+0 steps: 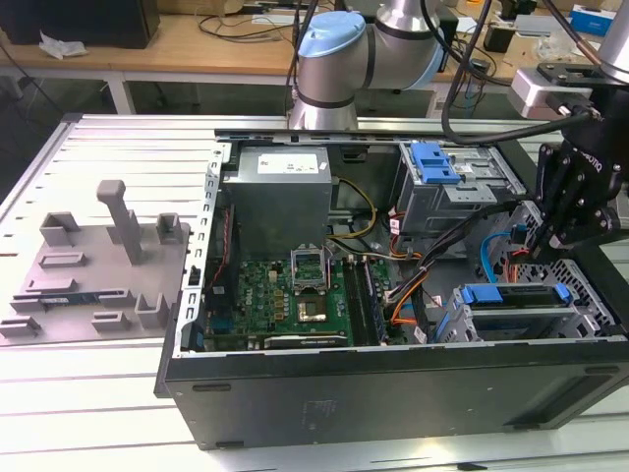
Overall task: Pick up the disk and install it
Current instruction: 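Insert the first disk wire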
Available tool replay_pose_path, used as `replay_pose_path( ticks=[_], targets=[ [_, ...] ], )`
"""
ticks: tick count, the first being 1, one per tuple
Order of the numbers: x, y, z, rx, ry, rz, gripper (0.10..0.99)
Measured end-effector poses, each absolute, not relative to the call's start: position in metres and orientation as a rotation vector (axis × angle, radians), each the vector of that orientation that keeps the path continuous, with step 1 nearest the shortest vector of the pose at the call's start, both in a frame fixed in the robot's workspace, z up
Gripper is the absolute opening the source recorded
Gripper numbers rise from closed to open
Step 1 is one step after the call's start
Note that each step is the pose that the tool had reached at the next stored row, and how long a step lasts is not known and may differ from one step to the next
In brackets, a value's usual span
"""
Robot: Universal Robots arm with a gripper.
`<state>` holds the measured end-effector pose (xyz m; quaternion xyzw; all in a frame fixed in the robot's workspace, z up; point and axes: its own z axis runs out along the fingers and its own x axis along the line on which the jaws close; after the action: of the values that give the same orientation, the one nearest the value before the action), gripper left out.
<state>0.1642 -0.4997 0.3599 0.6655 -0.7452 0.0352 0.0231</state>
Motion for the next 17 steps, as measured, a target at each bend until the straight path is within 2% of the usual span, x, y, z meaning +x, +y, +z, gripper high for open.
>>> replay_pose_path(
  ticks=[17],
  targets=[
    [0.1631, -0.5091, 0.3576, 2.100, -2.265, 0.103, 0.165]
  ],
)
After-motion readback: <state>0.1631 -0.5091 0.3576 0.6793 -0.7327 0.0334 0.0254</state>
